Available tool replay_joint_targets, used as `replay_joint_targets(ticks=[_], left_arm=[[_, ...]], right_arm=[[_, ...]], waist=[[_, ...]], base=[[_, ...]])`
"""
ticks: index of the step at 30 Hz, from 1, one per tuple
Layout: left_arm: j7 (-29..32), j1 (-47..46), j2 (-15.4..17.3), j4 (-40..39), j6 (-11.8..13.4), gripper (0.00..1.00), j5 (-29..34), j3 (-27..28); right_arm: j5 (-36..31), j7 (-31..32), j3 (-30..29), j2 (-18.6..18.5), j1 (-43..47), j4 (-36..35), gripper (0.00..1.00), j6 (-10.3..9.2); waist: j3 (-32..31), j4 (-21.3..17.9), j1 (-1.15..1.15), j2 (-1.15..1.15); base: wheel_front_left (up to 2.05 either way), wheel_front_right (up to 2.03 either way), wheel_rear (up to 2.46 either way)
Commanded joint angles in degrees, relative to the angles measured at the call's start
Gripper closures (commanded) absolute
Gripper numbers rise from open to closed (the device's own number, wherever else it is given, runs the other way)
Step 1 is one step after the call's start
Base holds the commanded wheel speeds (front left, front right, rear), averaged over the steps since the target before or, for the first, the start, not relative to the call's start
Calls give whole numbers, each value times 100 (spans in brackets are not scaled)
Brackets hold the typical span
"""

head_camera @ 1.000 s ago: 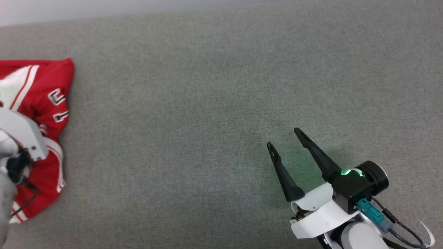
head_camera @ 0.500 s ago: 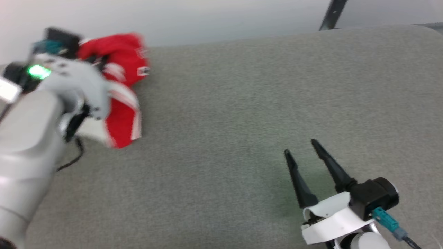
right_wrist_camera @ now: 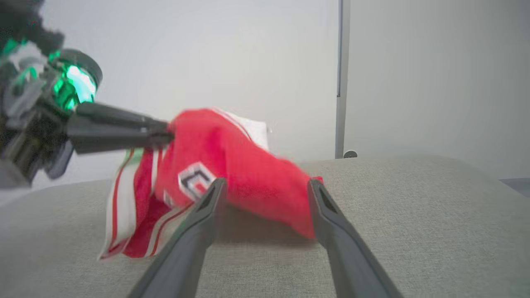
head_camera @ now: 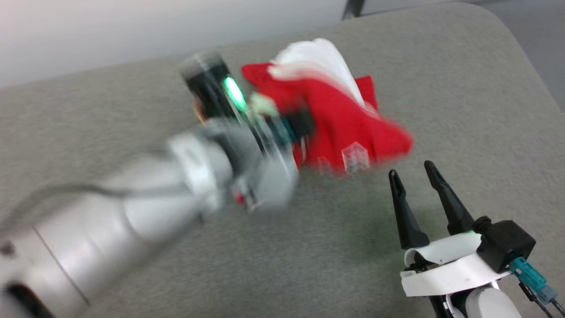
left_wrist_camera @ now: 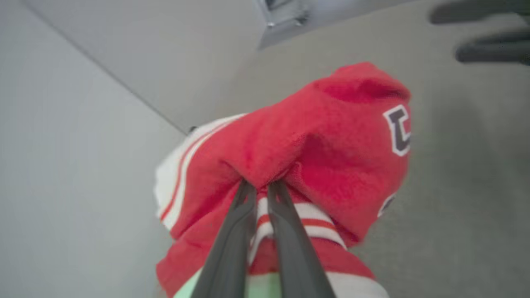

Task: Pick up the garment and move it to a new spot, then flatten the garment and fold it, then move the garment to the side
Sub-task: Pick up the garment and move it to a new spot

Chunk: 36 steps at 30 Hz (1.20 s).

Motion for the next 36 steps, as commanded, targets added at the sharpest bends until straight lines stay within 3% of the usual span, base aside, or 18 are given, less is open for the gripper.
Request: replay_joint_targets(ticks=[1,7,12,26,27,28,29,30,31,36], left_arm=[[230,299,104,-287,9,100,338,-27],[977,1034,517,-1126,10,100,1038,-26],[1225,1300,770,-1184,9,100,1131,-30],[1555,1163,629,-523,10,100,480,-44],[1521,1152,607,-489,10,97,422,-43],[1487,1147,576,-460,10,77,382,-42],[1464,1137,550,-434,10,54,308,-40],[1415,1105,518,-405,10,18,205,-37],[1340,1059,476,-380,10,0,66,-34],[945,861,329,-250,9,0,-644,-32]], right_arm=[[68,-25,-11,20,-78,-45,0,-8],[251,-27,46,20,-93,-85,0,-8],[348,-27,87,21,-135,-97,0,-8],[342,-28,105,19,-199,-128,0,-8],[329,-28,91,19,-189,-117,0,-8],[314,-28,77,19,-172,-105,0,-8],[299,-28,68,19,-156,-94,0,-8],[278,-28,59,20,-140,-82,0,-8],[249,-28,50,19,-120,-70,0,-8],[78,-28,5,17,-24,12,0,-8]], waist=[[337,-413,0,0],[500,-657,0,0],[567,-721,0,0],[626,-651,0,0],[602,-632,0,0],[569,-607,0,0],[533,-579,0,0],[490,-543,0,0],[438,-501,0,0],[109,-221,0,0]], base=[[0,0,0],[0,0,0],[0,0,0],[0,0,0],[0,0,0],[0,0,0],[0,0,0],[0,0,0],[0,0,0],[0,0,0]])
